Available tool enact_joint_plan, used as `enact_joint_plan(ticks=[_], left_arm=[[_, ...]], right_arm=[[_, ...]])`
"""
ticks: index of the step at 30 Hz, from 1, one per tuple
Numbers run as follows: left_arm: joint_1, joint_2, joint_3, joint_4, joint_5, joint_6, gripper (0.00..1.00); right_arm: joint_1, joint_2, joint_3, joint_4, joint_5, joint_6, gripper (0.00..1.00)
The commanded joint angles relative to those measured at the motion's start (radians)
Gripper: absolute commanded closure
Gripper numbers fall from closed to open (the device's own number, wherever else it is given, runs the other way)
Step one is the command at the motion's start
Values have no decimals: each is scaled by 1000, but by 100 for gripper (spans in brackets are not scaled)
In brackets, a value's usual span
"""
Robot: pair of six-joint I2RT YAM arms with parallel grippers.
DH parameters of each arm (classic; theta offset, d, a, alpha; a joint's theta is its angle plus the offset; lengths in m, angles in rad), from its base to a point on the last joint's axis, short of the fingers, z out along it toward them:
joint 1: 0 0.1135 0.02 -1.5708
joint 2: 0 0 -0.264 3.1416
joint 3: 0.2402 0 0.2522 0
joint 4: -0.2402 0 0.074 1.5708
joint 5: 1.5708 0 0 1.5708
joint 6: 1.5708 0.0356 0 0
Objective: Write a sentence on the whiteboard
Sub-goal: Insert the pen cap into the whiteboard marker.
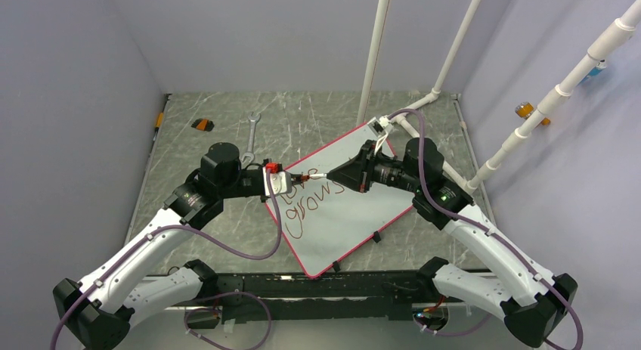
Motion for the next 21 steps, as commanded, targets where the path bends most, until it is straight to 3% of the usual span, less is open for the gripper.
enact_joint_plan(ticks=[1, 21], left_arm=[[-4, -10, -4, 44, 43, -11, 100], [-4, -8, 1, 45, 53, -37, 100]], right_arm=[[6, 6, 46, 59, 20, -15, 100], [52, 30, 43, 19, 92, -48, 100]])
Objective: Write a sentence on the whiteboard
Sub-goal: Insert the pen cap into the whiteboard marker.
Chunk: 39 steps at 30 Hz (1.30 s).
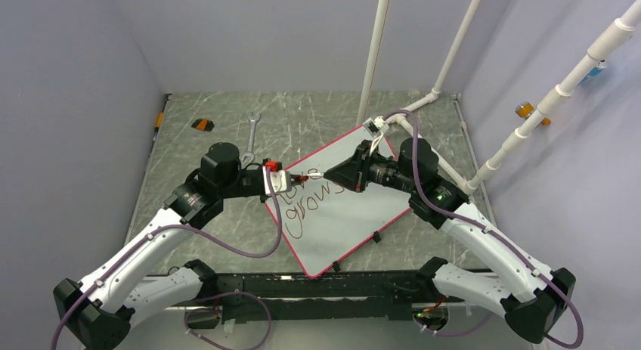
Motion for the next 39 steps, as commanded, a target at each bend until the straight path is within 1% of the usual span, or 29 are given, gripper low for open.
enact_joint_plan(ticks=[1, 25, 35, 39], left_arm=[[-7, -8, 6, 51, 50, -21, 100], [12, 34, 43, 57, 3, -130, 100], [17, 25, 37, 58, 23, -123, 100], [17, 28, 42, 47, 34, -116, 100]], right_arm=[[19, 4, 41, 4, 41, -35, 100], [57, -7, 37, -57, 99, -75, 100], [67, 12, 36, -68, 107, -90, 100], [72, 39, 71, -96, 119, -110, 100]])
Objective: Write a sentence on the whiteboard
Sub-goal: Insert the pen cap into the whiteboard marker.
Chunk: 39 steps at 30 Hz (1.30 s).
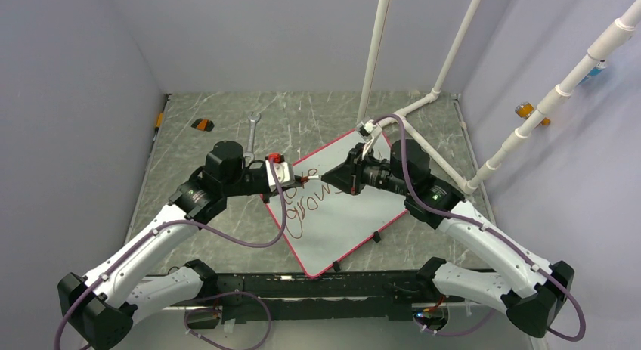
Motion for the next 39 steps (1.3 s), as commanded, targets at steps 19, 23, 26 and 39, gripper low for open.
enact_joint_plan(ticks=[19, 23, 26, 39], left_arm=[[-9, 12, 46, 14, 40, 19, 100], [-11, 11, 44, 14, 46, 22, 100], [-15, 11, 44, 10, 56, 26, 100], [-15, 2, 39, 9, 117, 33, 100]], right_arm=[[60, 185, 290, -255, 106, -171, 100], [89, 220, 341, -297, 145, -200, 100], [108, 246, 374, -328, 159, -226, 100], [146, 332, 464, -421, 170, -382, 100]])
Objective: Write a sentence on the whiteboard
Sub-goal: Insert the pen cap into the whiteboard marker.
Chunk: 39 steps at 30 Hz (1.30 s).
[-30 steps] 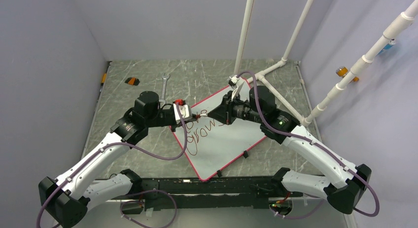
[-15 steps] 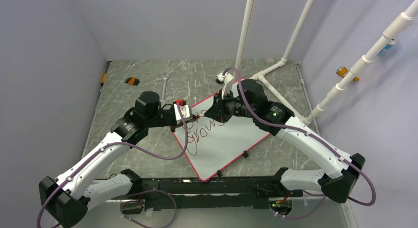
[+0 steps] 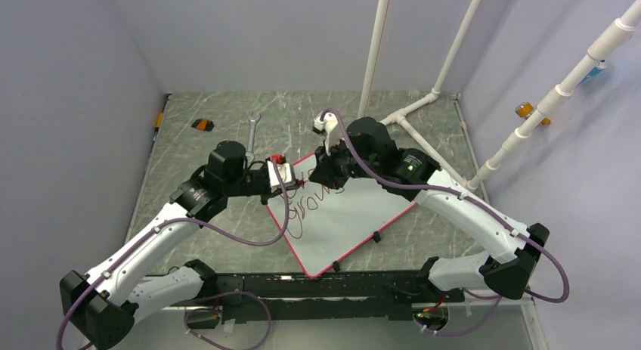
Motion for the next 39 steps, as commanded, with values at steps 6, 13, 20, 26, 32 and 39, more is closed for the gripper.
enact_joint_plan(ticks=[6, 13, 20, 26, 32, 39], left_arm=[[-20, -18, 36, 69, 175, 5, 100], [-21, -29, 35, 71, 261, -2, 100], [-21, -42, 29, 83, 260, -13, 100], [-20, -64, 18, 104, 193, -18, 100], [-20, -99, -2, 151, 135, -30, 100], [-12, -141, -30, 204, 100, -48, 100]], right_arm=[[18, 37, 38, 13, -23, -180, 100], [44, 46, 14, 27, -45, -280, 100], [58, 45, -21, 61, -43, -300, 100], [60, 67, -28, 71, -1, -218, 100], [60, 89, -6, 78, 2, -57, 100], [73, 123, -35, 150, -3, 134, 100]])
